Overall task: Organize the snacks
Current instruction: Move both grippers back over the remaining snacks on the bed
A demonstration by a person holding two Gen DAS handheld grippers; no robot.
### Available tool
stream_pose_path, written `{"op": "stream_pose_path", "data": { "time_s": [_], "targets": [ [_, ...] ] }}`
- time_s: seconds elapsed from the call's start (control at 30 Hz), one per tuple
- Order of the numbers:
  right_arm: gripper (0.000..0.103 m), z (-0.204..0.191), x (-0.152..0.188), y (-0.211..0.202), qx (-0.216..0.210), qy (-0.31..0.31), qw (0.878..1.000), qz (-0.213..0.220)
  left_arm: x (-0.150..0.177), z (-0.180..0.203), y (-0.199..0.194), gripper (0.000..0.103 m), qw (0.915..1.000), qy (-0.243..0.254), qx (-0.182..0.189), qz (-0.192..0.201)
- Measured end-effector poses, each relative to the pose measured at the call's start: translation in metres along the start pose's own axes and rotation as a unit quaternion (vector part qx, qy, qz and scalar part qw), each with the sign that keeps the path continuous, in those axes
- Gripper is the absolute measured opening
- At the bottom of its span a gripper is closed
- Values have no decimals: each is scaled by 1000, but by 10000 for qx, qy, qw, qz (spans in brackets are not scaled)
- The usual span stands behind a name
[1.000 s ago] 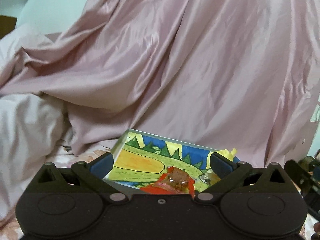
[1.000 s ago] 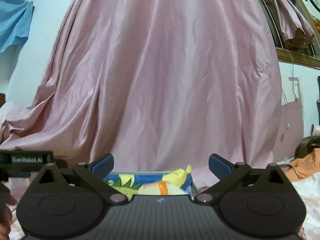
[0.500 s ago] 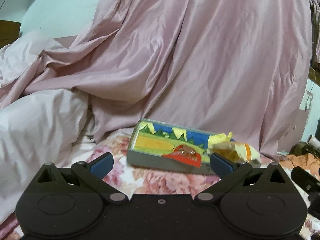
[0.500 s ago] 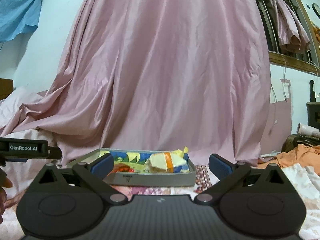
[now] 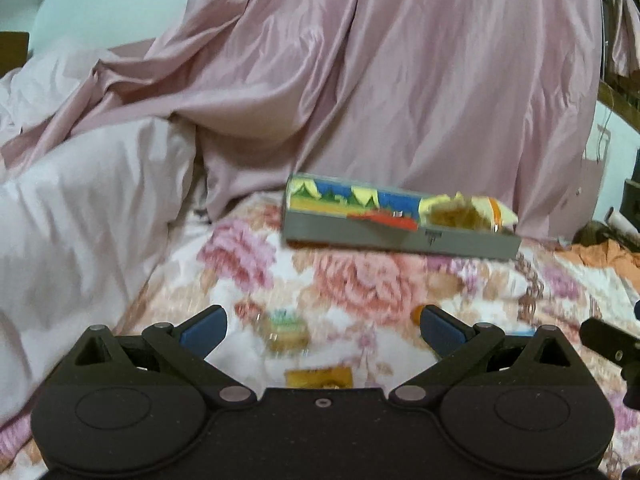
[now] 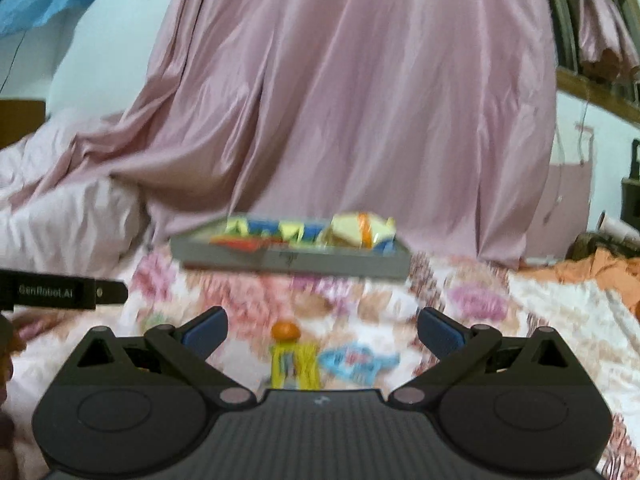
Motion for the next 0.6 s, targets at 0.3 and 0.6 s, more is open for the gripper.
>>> {"op": "stream_pose_path", "data": {
  "time_s": [0.3, 0.6],
  "targets": [
    [103, -9, 17, 16, -34, -80, 9972, -748, 25, -14, 16, 102, 9984, -47, 107, -552],
    [103, -26, 28, 60, 115, -1112, 9858, -1252, 42, -4, 49, 102, 9936, -123, 166, -1112]
  ]
}}
Point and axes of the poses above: each gripper's, at about its wrist camera, not at the fingertips, and y roughly the way its jaws point, z to its right, x to its underside, the point moved 2 cm from there along y, roughly the way its jaws point, and after that the axes turned 7 degrees about -z, right-handed, at the moved point
